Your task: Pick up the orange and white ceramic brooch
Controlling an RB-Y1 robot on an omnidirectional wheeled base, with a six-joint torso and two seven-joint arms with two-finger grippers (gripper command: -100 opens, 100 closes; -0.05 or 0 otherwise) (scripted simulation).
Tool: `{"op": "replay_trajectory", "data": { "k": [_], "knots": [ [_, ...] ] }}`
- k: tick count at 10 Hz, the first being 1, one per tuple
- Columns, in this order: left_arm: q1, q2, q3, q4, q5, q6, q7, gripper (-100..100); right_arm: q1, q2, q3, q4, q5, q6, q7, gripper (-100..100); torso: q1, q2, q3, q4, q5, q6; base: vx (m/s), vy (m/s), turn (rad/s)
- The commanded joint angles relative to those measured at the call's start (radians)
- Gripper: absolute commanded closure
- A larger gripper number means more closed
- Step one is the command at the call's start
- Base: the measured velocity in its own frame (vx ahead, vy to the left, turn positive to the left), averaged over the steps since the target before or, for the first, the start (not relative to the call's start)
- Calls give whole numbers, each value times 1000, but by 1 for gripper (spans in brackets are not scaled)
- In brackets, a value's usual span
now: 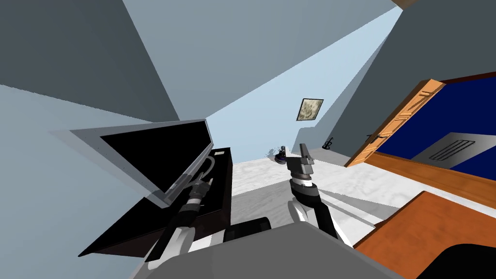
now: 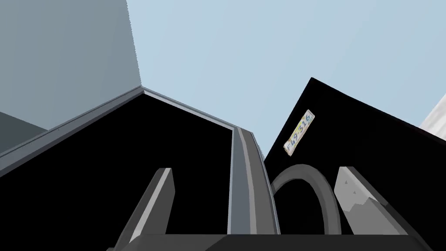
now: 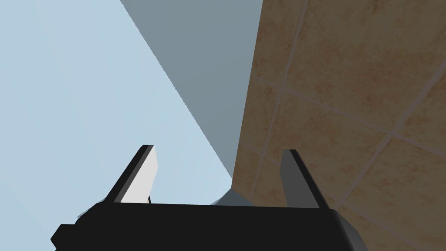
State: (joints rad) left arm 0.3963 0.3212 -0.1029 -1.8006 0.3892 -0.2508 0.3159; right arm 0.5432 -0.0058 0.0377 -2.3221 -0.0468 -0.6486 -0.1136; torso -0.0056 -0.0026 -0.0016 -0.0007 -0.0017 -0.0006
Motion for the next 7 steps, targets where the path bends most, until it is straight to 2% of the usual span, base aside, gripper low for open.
{"op": "replay_trajectory", "data": {
  "k": [1,2,3,5,6,7],
  "knots": [
    [3,19,0,33,20,19,14,-100,0,0,0,0,0,0,0,0,0,0,0,0,0,0,13,-56,37],
    [-7,41,-2,67,56,62,30,-100,0,0,0,0,0,0,0,0,2,2,1,0,0,0,21,-76,48],
    [-7,41,-2,85,56,62,30,-100,0,0,0,0,0,0,0,0,1,1,1,0,1,0,22,-61,52],
    [-7,41,-2,85,56,62,30,-100,0,0,0,0,0,0,0,0,4,2,1,1,1,0,7,-35,-48],
    [-18,62,-2,129,92,108,46,-100,0,0,0,0,0,0,0,0,4,3,2,1,1,1,30,-54,5],
    [-18,62,-2,137,92,108,46,-100,0,0,0,0,0,0,0,0,3,2,1,1,1,0,62,-80,-13]
  ]
}}
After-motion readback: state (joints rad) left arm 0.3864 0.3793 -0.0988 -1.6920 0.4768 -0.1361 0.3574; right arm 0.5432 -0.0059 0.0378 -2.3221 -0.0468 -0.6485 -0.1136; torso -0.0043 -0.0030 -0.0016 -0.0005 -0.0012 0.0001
